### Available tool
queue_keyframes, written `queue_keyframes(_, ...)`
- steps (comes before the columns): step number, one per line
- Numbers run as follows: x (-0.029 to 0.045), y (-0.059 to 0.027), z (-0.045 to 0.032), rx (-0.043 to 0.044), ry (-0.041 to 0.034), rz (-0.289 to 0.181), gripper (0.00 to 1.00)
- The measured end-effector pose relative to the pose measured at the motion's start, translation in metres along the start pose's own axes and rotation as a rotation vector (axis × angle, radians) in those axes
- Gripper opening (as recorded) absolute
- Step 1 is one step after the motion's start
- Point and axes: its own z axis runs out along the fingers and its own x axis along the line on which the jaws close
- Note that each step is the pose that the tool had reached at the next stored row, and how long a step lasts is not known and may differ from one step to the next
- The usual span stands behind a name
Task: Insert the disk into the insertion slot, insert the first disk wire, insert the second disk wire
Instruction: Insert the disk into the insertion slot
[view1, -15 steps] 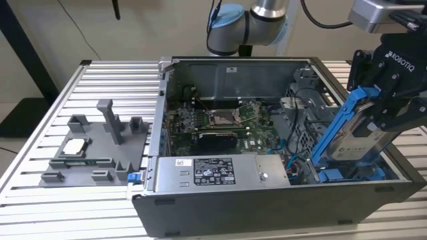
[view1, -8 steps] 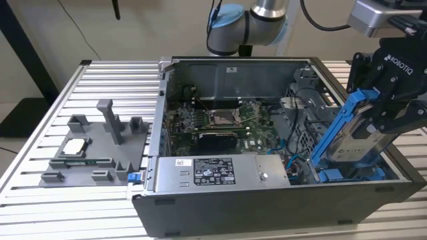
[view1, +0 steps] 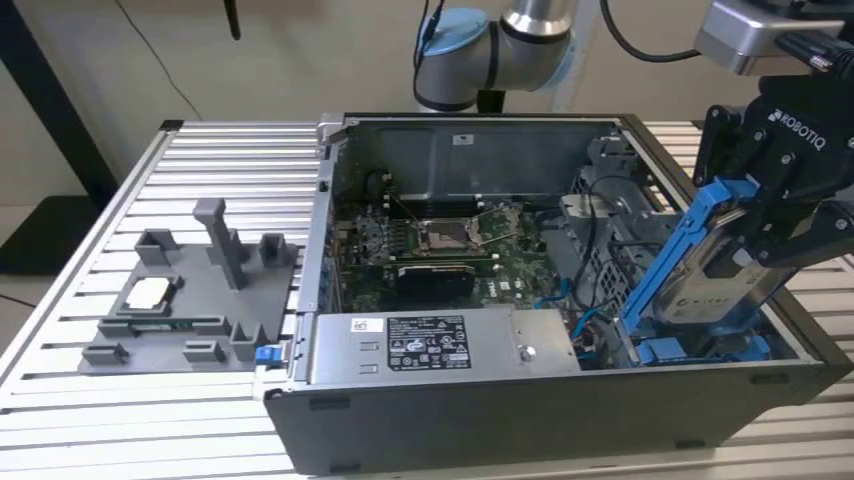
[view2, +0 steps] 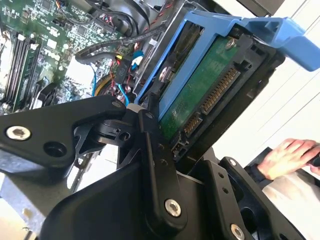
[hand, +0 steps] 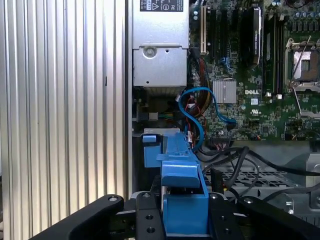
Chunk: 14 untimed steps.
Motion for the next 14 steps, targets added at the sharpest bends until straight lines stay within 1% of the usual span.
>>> queue_keyframes(4,0.0,-0.0001,0.0007,0.0001,-0.0003,0.0,0.33)
queue_keyframes(11,-0.0001,-0.0012,0.0063,-0.0001,-0.0005,0.0,0.33)
queue_keyframes(14,-0.0002,-0.0031,0.0088,0.0001,-0.0016,0.0,0.33)
